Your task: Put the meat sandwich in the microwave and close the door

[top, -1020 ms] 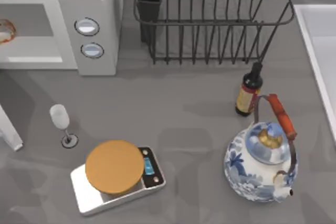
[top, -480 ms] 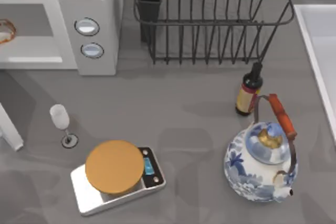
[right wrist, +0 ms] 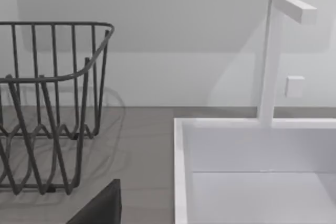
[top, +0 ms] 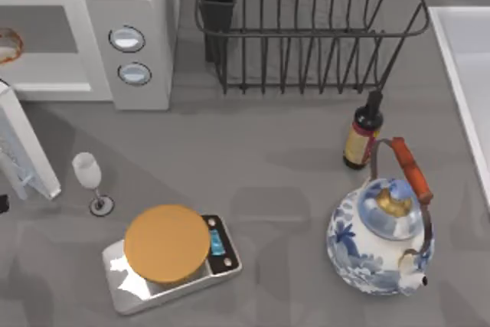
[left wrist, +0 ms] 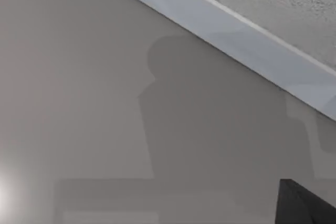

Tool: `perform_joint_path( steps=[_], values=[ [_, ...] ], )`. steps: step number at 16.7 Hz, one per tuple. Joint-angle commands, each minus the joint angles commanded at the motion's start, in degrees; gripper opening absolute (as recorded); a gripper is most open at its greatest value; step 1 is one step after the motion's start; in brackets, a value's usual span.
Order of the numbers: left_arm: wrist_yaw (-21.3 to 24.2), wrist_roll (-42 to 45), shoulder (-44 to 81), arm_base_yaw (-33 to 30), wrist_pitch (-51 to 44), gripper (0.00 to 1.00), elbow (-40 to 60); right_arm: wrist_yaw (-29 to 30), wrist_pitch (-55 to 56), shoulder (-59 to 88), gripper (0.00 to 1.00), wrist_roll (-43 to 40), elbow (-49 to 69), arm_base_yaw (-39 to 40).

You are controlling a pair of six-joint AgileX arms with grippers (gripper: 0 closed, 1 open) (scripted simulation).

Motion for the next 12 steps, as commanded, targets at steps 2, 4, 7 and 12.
perform_joint_path(
  steps=[2,4,7,12],
  values=[
    [-3.18,-3.93,-1.99,-5.04,0.16,0.00,-1.27,0.00,0.00,0.00,1.00,0.00,0.00,0.00],
    [-5.84,-7.24,-3.73,-9.15,0.28,0.00,-2.42,0.00,0.00,0.00,1.00,0.00,0.00,0.00],
    [-7.63,-9.47,-4.91,-12.00,0.39,0.00,-3.16,0.00,0.00,0.00,1.00,0.00,0.00,0.00],
    [-7.49,-9.44,-4.64,-11.75,0.44,0.00,-2.88,0.00,0.00,0.00,1.00,0.00,0.00,0.00]
  ],
)
